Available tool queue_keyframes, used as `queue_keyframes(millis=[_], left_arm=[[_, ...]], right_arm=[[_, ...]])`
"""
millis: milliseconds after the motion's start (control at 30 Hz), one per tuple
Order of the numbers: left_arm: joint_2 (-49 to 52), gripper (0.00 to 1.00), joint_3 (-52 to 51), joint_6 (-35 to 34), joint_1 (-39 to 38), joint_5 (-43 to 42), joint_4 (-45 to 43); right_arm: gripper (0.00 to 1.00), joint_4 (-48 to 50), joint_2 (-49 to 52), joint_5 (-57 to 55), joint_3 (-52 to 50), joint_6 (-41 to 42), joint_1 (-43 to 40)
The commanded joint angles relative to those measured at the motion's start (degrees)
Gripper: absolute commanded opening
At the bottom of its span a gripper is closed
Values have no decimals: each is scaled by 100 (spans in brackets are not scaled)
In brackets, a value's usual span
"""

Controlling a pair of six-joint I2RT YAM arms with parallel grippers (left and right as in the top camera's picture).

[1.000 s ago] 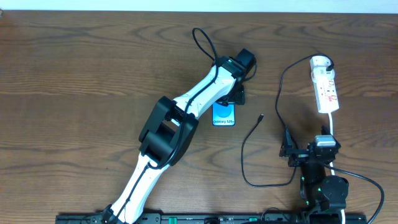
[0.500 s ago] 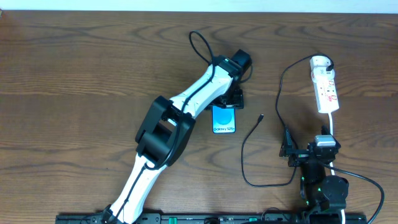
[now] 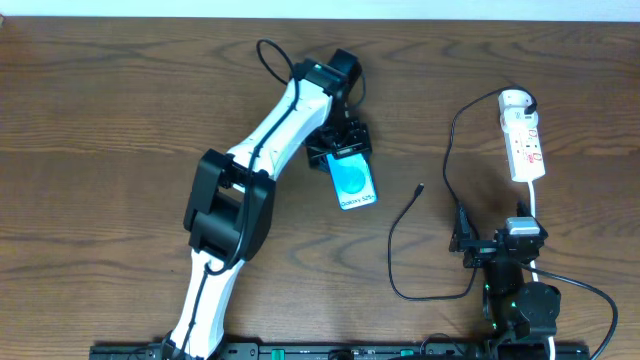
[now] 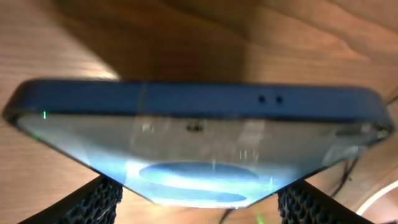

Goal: Plug charger to phone and switch on socket
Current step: 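Tilt the phone up with the left gripper, pivoting on its bottom edge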

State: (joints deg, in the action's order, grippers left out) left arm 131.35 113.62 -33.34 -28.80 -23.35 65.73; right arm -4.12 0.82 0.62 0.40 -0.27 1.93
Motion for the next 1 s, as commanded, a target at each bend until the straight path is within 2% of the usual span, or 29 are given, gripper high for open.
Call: queue_keyframes(millis=[0, 100, 267, 467, 700, 800, 967], left_arm=[[-175, 77, 4, 94, -42, 483, 48], [-162, 76, -44, 92, -129, 1086, 46], [-138, 76, -365, 90, -280, 1556, -48], [-136, 77, -977, 90, -374, 1639, -485], [-136, 78, -1215, 70, -435, 1641, -728], [-136, 98, -1233, 70, -446, 1641, -761], [-136, 98, -1239, 70, -450, 1641, -756]], right_arm=[[99, -33, -44, -4, -7, 63, -13], [99, -33, -44, -4, -7, 63, -13], [99, -33, -44, -4, -7, 63, -13], [99, -33, -44, -4, -7, 63, -13], [99, -33, -44, -4, -7, 63, -13], [99, -33, -44, -4, -7, 63, -13], [99, -33, -44, -4, -7, 63, -13]])
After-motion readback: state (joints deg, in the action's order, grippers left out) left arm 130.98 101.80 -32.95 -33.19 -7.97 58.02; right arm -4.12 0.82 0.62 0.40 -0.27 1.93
